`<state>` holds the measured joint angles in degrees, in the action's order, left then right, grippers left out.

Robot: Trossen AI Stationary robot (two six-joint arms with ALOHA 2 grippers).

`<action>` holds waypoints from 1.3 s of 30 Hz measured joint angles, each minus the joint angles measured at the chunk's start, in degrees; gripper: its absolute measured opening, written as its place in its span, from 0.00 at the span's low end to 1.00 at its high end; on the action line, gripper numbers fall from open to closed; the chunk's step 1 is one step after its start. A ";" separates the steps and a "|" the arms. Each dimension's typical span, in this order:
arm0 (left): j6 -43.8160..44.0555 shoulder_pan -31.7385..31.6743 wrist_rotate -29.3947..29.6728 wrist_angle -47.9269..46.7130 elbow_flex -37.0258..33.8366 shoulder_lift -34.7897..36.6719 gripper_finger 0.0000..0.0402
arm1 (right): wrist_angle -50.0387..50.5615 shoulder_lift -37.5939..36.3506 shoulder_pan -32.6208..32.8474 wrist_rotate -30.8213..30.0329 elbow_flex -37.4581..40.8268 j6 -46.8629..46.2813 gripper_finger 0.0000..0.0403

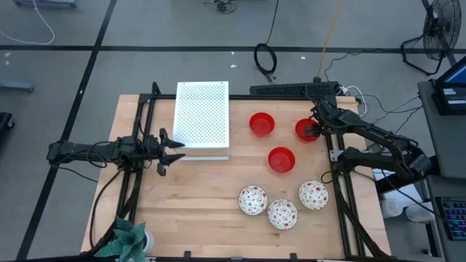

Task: Pick & Place Mini bowls
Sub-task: Put the top right red bowl on the shelf

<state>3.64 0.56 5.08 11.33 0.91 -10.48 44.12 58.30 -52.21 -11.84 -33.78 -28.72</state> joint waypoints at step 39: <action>0.02 0.01 0.00 0.02 0.00 0.00 0.48 | -6.81 -0.08 0.00 0.14 3.95 4.12 0.03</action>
<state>3.66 0.57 5.08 11.35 0.91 -10.48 37.32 58.22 -52.21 -11.70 -29.83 -24.60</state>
